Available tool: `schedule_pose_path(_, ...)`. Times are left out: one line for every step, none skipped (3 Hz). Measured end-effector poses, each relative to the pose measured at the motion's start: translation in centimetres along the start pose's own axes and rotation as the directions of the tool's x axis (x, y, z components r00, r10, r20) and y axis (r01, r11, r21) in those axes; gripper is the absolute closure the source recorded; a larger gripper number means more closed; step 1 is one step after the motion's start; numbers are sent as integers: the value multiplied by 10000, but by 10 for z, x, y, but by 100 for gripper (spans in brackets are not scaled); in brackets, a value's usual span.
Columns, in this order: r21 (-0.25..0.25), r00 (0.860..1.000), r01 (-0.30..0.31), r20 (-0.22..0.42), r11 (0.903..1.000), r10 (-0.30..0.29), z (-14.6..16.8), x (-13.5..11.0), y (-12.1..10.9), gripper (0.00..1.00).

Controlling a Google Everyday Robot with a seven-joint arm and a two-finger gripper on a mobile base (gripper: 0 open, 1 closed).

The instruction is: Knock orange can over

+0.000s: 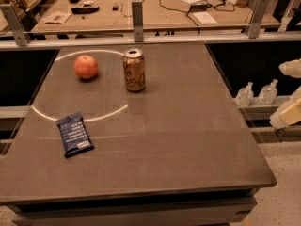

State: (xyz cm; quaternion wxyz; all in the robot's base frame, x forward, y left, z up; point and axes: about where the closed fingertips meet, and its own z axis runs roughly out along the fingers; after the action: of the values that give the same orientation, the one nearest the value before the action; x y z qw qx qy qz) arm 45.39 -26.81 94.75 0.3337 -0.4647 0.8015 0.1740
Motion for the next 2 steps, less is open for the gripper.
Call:
schedule_pose_path(174, 9722, -333, 2323, 9993, 284, -2, -6, 3, 0)
schedule_pose_path(102, 8966, -281, 4424, 9996, 207, -3, -31, 9, 0)
